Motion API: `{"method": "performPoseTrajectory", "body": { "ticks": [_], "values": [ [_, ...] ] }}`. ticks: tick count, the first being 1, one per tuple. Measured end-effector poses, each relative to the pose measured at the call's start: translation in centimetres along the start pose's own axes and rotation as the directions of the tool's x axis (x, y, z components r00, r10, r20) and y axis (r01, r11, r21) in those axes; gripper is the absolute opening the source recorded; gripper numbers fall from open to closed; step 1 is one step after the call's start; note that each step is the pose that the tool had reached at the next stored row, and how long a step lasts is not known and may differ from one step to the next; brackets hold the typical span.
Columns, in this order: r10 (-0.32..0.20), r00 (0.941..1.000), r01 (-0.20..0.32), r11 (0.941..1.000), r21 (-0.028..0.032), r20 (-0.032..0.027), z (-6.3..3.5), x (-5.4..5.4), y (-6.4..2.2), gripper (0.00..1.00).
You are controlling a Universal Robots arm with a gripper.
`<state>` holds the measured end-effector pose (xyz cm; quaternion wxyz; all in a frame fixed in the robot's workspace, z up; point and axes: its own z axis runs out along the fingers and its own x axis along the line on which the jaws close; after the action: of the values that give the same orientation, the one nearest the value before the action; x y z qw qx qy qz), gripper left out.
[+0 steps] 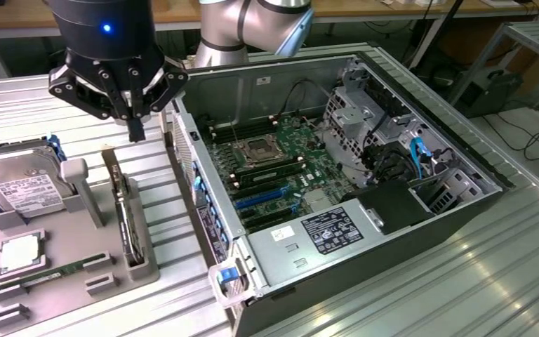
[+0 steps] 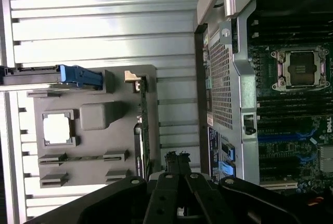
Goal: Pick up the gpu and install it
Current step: 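Reach for the gpu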
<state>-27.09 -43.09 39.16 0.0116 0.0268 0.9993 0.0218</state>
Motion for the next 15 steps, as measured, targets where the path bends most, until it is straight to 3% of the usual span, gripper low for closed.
{"method": "performPoseTrajectory", "body": {
  "ticks": [15],
  "values": [
    [-0.001, 1.0000, 0.001, 1.0000, 0.0000, -0.0001, -0.03, 1.8, -0.53, 0.11]
  ]
}}
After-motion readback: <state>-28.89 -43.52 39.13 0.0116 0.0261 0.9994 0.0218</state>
